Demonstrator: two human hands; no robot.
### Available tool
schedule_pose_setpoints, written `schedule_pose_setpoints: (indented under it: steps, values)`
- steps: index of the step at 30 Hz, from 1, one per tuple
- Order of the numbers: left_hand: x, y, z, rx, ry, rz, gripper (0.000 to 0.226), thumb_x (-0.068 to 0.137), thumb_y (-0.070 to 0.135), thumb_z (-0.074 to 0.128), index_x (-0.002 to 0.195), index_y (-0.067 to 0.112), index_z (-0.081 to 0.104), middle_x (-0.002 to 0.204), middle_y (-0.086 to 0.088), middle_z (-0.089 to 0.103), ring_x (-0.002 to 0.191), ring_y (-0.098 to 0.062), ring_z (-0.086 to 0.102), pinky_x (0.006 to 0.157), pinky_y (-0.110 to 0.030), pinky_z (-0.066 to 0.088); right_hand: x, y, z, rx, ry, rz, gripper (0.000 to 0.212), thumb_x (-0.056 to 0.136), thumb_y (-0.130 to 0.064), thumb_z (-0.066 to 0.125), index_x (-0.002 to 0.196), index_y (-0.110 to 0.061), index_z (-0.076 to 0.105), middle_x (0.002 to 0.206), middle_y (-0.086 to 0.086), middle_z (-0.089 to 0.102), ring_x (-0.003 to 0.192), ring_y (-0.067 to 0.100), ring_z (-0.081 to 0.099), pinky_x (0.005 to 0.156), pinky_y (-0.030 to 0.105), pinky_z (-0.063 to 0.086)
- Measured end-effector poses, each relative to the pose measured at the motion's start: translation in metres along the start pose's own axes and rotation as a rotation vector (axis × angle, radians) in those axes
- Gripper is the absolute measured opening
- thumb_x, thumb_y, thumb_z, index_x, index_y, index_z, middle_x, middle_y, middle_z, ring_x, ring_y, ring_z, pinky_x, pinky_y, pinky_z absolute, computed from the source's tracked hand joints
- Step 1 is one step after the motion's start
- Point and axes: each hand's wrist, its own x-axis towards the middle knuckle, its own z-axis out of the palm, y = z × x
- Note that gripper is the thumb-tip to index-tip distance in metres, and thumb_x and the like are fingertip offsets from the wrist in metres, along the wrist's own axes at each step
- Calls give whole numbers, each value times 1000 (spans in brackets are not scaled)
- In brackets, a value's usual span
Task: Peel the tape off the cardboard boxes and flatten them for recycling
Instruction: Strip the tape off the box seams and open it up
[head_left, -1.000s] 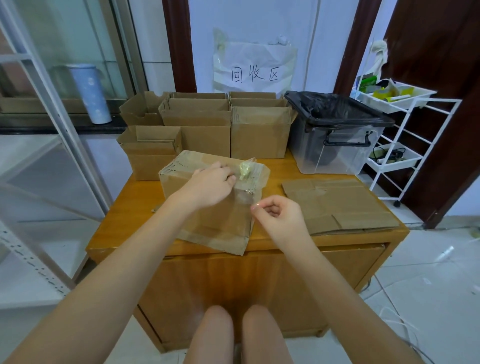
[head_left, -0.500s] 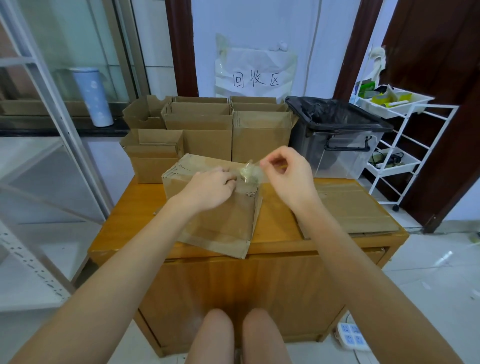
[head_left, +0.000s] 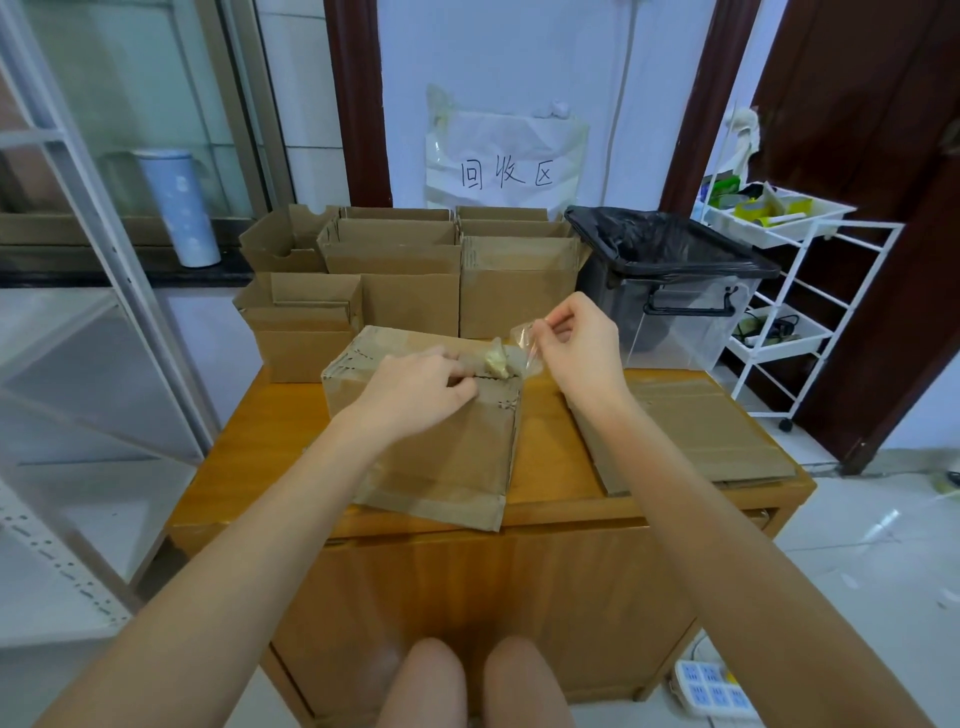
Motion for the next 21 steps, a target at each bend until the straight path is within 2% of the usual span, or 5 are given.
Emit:
schedule_pose_setpoints:
  steps: [5, 8, 11, 16, 21]
  values:
    - [1, 3, 6, 28, 53, -8, 43, 99, 39, 32, 133, 26, 55, 140, -1, 47, 120, -22, 50, 98, -40, 34, -2, 5, -2, 90, -29, -12, 22, 82, -7, 68, 81, -14, 47, 74, 3, 63, 59, 7, 58, 68, 29, 54]
    - [1, 2, 7, 23, 64, -12, 42, 100, 38, 32, 131, 24, 56, 138, -1, 48, 117, -22, 51, 96, -39, 35, -6, 6, 2, 134, -117, -74, 28, 84, -2, 63, 100, -15, 45, 74, -2, 60, 53, 2, 48, 66, 22, 49]
    - [0, 3, 7, 24, 73, -10, 41, 100, 37, 32, 128, 22, 58, 133, -1, 51, 114, -22, 52, 96, -39, 35, -7, 7, 3, 107, -176, -101, 54, 83, -3, 67, 126, -22, 39, 80, -3, 65, 67, 9, 59, 71, 19, 51]
    - [1, 2, 8, 23, 83, -9, 41, 100, 37, 32, 129, 24, 57, 134, -1, 51, 114, -22, 53, 96, -40, 35, -9, 5, -1, -51, -301, -267, 15, 88, -8, 64, 100, -15, 68, 91, -1, 66, 84, 13, 61, 82, 32, 52]
    - [1, 2, 8, 41, 87, -1, 42, 100, 38, 32, 132, 25, 56, 138, -1, 49, 117, -22, 52, 98, -41, 35, -9, -4, -9, -244, -604, -274, 28, 97, -34, 50, 96, -17, 73, 105, -2, 55, 97, 13, 53, 89, 36, 46]
